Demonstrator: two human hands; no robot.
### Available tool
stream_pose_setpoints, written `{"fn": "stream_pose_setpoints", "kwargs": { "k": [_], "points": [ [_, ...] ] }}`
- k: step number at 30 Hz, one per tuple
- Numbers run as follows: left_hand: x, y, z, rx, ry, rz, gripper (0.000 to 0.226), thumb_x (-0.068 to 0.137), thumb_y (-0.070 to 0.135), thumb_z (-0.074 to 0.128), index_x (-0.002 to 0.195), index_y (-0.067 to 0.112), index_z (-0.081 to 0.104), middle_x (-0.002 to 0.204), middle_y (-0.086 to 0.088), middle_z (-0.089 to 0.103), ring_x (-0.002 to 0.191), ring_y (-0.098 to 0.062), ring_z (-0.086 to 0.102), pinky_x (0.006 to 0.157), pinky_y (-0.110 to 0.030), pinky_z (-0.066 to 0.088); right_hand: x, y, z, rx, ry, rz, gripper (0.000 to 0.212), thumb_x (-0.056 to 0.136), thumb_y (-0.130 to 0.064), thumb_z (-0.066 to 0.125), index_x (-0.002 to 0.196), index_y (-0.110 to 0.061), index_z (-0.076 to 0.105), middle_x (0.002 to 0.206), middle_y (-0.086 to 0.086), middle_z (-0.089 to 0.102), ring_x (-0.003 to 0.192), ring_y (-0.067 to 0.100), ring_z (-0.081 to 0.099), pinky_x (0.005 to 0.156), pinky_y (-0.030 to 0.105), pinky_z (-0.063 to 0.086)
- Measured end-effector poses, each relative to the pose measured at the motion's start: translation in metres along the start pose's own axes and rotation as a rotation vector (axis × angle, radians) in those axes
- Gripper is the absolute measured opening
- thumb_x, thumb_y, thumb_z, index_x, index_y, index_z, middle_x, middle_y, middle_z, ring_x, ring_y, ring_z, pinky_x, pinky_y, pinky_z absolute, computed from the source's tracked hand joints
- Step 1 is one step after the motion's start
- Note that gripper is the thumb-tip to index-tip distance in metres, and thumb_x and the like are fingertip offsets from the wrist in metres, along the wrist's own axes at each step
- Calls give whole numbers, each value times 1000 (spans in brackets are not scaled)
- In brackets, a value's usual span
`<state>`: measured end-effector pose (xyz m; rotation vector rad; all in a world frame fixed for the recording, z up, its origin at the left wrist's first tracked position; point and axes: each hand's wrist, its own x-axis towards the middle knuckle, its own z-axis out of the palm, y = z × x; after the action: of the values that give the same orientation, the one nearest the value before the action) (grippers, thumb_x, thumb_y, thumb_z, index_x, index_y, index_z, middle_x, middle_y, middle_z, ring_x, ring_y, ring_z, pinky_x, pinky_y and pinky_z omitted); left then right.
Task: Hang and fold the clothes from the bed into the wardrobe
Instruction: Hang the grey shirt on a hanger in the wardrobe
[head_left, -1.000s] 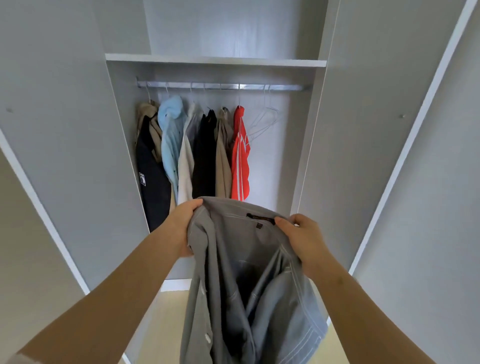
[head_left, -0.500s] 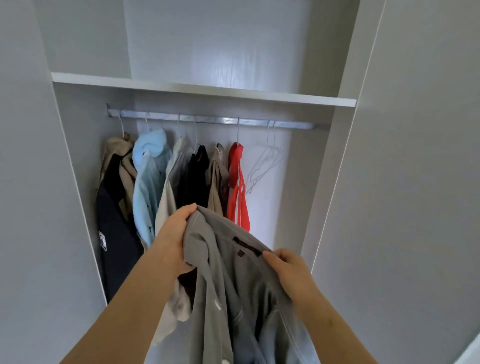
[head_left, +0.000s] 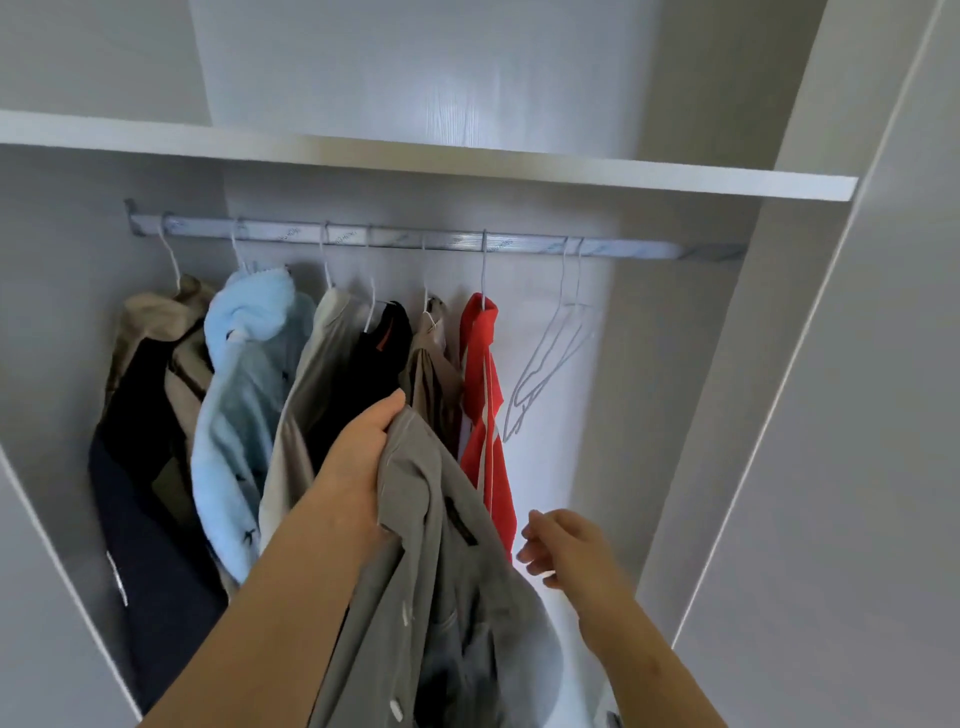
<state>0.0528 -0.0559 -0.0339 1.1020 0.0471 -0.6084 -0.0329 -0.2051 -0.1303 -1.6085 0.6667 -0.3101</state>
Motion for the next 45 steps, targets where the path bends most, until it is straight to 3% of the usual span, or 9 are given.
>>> {"fn": "stream_pose_setpoints", "kwargs": {
  "k": [3,8,12,17,24,30,35,41,45],
  "points": [
    [26,7,11,-42,14,26,38,94,32,49,68,5,54,40,-9,56,34,-18,56,33,-23,46,46,-13,0,-48,12,-68,24,96,-22,47,78,-16,61,72,-2,65,63,8,60,55,15,45],
    [71,15,32,-151,-31,120,62,96,31,44,41,10,63,41,-4,56,33,-12,54,36,-18,47,114,-35,4,-129,21,-247,17,97,-24,47,85,-32,56,101,-12,57,95,9,55,89,28,45],
    [95,18,55,-242,-77,140,62,97,30,41,45,8,66,45,-4,60,36,-13,58,36,-20,48,158,-54,-2,-249,76,-364,19,97,-28,45,112,-30,57,131,-1,46,122,18,45,105,32,34],
    [117,17,57,-298,-50,141,64,98,30,40,44,8,66,46,-4,61,37,-13,59,36,-20,49,186,-63,7,-366,-20,-414,31,99,-33,39,128,-31,50,127,12,55,107,29,60,98,42,48],
    [136,14,58,-328,-59,122,64,97,33,40,46,7,69,49,-5,63,40,-14,61,40,-23,51,207,-52,1,-477,-54,-353,41,100,-36,34,141,-33,33,138,7,49,117,24,55,98,35,44],
    [149,5,71,-301,-72,73,49,94,35,44,69,5,73,73,-11,68,56,-20,67,46,-31,56,216,-43,-23,-530,81,-270,38,98,-37,40,132,-22,43,133,7,52,113,22,56,94,34,44],
    [148,-1,84,-308,-110,92,64,97,29,40,47,4,70,51,-8,65,40,-16,62,33,-24,47,218,-37,-52,-523,162,-256,36,98,-28,41,132,-17,46,134,11,48,112,23,54,92,32,42],
    [150,-7,92,-294,-71,56,62,95,30,44,44,6,68,47,-6,62,36,-15,59,35,-24,49,206,-39,-70,-737,423,-368,36,95,-27,46,129,-20,52,145,6,34,130,26,32,106,36,27],
    [150,-10,94,-288,-57,70,64,95,29,44,39,8,66,43,-3,59,34,-13,57,34,-22,48,204,-59,-55,-406,263,-487,37,98,-31,41,130,-15,52,139,5,47,126,21,44,108,35,34]
  ]
}}
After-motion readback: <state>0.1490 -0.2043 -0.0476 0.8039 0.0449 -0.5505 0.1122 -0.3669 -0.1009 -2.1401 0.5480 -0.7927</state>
